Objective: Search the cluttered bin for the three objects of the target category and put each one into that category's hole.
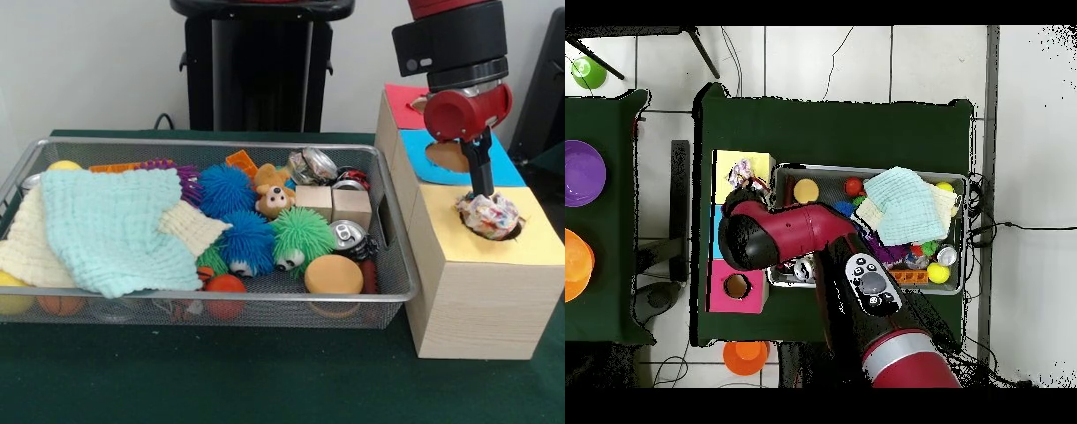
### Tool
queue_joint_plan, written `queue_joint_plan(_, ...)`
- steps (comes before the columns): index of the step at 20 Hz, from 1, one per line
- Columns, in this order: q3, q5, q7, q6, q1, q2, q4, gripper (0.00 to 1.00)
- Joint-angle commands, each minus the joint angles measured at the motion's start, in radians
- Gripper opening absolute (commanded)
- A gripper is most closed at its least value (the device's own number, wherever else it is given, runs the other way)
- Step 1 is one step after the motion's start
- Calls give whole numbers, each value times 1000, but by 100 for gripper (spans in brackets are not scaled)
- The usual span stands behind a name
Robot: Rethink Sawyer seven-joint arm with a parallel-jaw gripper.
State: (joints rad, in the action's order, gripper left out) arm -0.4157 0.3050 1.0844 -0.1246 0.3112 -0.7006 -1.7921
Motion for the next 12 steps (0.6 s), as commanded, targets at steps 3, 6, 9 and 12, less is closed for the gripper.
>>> queue_joint_plan(3,-51,-29,137,-157,-1,-41,-105,0)
queue_joint_plan(6,-58,-50,129,-200,11,-93,-123,0)
queue_joint_plan(9,-39,-61,127,-232,5,-139,-118,0)
queue_joint_plan(12,-25,-72,128,-271,1,-185,-107,0)
